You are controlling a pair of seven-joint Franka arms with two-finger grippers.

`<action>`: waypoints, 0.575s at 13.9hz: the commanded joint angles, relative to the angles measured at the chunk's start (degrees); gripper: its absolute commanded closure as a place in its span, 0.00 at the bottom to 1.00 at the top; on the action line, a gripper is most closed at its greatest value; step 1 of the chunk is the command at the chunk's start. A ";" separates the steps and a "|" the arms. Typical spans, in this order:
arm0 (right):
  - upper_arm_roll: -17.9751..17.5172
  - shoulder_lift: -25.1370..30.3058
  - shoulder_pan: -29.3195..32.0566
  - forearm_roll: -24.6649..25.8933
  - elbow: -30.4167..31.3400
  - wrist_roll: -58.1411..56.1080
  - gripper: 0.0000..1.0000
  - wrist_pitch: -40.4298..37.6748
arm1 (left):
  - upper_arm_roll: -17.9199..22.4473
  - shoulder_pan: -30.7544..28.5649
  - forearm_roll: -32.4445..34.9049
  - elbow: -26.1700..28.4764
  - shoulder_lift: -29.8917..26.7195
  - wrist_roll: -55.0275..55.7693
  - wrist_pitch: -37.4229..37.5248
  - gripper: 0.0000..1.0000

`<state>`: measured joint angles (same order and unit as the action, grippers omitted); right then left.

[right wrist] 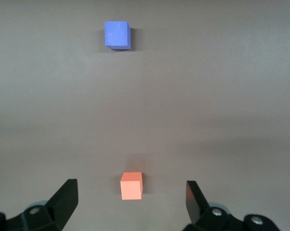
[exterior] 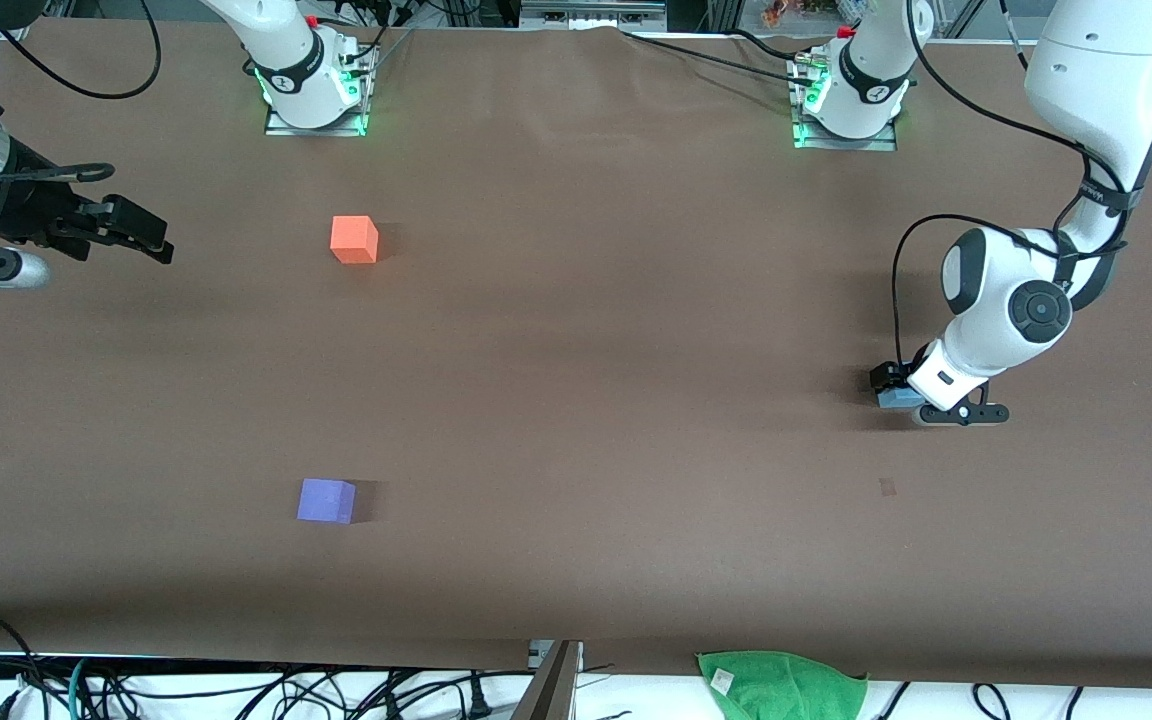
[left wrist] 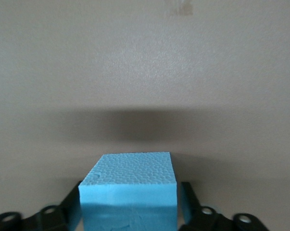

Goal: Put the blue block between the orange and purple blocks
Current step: 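Reach the left gripper down to the light-blue cube and grasp it, then lift the blue cube with the left gripper and carry it toward the table's middle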

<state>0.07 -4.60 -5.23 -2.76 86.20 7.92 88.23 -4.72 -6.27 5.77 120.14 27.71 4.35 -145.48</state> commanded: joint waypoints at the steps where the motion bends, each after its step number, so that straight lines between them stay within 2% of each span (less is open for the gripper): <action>1: -0.43 0.38 0.40 -0.58 -0.15 -0.01 0.01 0.01 | -0.47 -0.58 1.53 0.09 0.50 0.40 -0.33 0.80; 2: -0.43 0.38 0.40 -0.58 -0.15 -0.09 0.01 0.01 | -0.55 -0.50 1.53 -0.17 -0.02 0.40 0.28 0.89; 5: -0.43 0.38 0.40 -0.58 -0.15 -0.09 0.01 0.01 | -0.99 0.12 1.53 -1.92 -3.26 0.66 5.10 0.87; 6: -0.43 0.38 0.40 -0.58 -0.15 -0.01 0.01 0.01 | -1.60 0.82 1.44 -4.02 -4.41 0.84 10.00 0.87; 8: -0.43 0.38 0.40 -0.58 -0.15 -0.09 0.01 0.01 | -5.37 1.35 1.09 -11.21 -4.78 0.93 22.55 0.84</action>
<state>0.05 -4.60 -5.25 -2.76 86.20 7.92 88.23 -7.28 -5.83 5.77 114.58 24.89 4.35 -133.48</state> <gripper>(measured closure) 0.004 0.423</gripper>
